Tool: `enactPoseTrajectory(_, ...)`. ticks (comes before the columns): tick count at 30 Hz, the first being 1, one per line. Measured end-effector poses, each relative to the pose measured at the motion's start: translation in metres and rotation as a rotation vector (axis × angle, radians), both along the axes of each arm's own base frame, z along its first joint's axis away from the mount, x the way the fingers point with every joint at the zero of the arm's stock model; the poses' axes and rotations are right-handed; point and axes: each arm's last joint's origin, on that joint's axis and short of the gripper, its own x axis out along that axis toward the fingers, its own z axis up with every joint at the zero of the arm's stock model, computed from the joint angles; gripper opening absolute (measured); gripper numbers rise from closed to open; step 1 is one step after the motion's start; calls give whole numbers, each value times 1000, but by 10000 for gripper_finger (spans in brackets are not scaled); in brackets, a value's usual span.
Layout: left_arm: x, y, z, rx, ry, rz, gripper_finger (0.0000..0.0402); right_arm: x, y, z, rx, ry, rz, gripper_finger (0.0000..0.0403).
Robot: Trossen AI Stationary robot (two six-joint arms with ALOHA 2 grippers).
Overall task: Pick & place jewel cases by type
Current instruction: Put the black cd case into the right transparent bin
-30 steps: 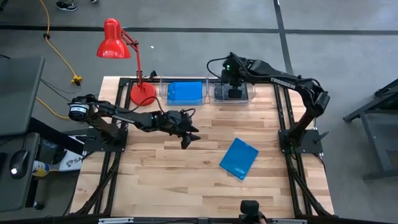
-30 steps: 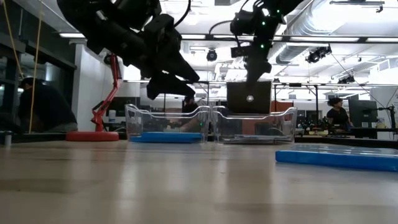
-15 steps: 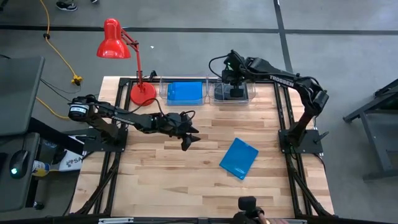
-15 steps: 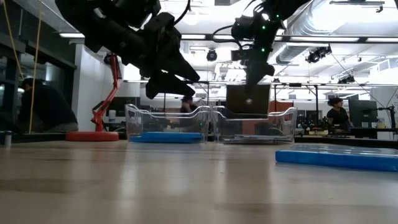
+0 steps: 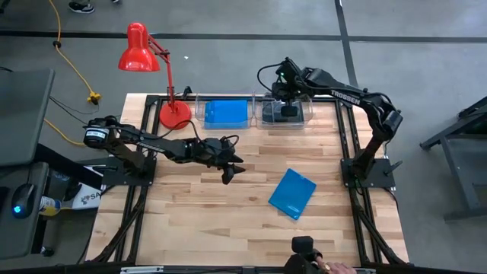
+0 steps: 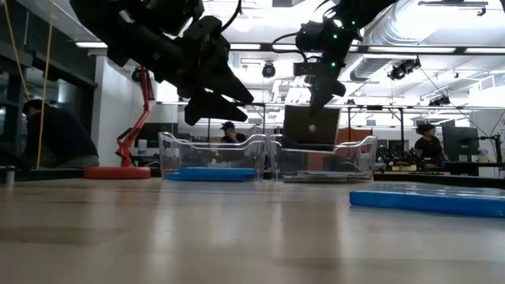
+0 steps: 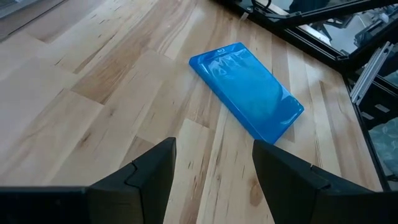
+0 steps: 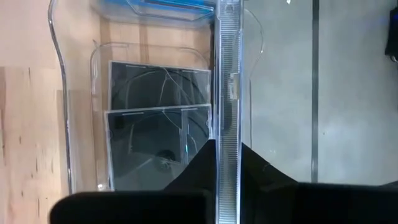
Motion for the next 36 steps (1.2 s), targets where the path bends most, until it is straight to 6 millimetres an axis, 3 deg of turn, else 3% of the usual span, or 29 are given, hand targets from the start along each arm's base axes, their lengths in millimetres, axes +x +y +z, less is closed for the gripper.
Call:
enactPoseTrajectory(7,0,0,0,0,0,0,214,-2,-2,0,2,2,18,29)
enactPoseTrajectory(15,0,0,0,-6,1,3,214,-3,-6,-2,26,-13,29,8)
enactPoseTrajectory(21,0,0,0,-9,1,5,214,2,-13,-26,83,68,10,31)
enactPoseTrajectory(26,0,0,0,-10,1,5,214,6,-18,-43,83,131,-11,17)
enactPoseTrajectory(31,0,0,-1,-21,8,10,214,6,-21,-45,73,133,-12,9)
enactPoseTrajectory(36,-2,0,-3,-22,38,11,214,4,-28,-45,32,129,-60,33)
